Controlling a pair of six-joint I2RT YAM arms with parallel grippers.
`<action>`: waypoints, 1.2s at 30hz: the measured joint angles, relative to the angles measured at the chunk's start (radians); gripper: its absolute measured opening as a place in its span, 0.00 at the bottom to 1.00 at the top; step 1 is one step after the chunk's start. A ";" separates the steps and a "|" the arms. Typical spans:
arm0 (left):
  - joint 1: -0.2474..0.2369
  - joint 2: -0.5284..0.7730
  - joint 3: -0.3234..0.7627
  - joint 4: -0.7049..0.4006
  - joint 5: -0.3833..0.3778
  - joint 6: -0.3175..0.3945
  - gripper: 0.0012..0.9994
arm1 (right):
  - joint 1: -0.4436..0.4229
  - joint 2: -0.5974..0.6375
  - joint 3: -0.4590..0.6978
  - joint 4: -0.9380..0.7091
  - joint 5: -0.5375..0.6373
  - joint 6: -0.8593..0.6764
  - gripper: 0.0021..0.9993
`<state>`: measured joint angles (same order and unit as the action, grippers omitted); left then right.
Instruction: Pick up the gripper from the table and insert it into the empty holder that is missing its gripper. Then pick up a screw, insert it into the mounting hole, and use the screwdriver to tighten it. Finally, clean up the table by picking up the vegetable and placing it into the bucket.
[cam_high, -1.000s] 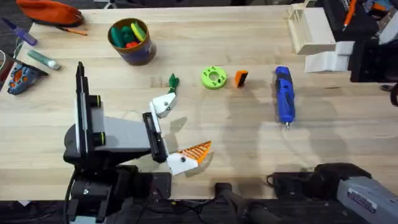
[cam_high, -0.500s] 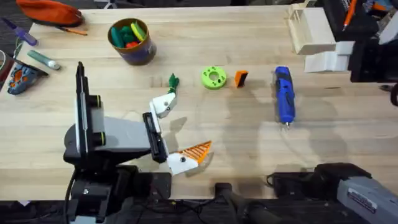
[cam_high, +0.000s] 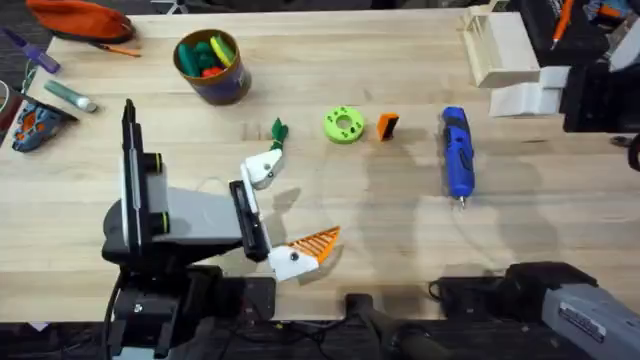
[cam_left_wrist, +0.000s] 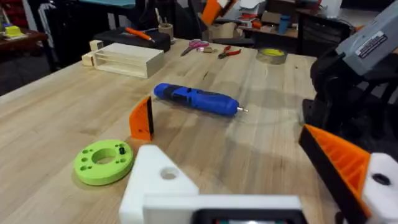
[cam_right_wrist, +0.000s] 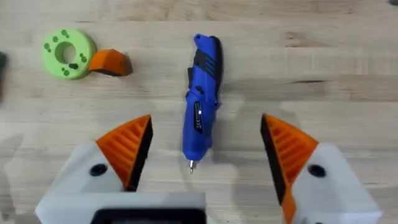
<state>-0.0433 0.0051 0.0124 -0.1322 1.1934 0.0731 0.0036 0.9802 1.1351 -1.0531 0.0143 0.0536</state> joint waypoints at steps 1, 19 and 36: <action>0.000 0.000 0.000 0.000 0.000 0.000 0.99 | 0.000 0.000 0.000 0.000 0.000 0.000 0.99; 0.000 0.000 0.000 0.000 0.000 0.002 0.99 | 0.003 0.010 0.008 -0.058 -0.004 0.002 0.99; 0.000 0.000 0.000 0.000 0.000 0.002 0.99 | 0.309 0.425 0.291 -0.153 0.020 0.021 0.99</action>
<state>-0.0433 0.0051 0.0124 -0.1322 1.1934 0.0753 0.3124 1.4049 1.4262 -1.2064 0.0339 0.0746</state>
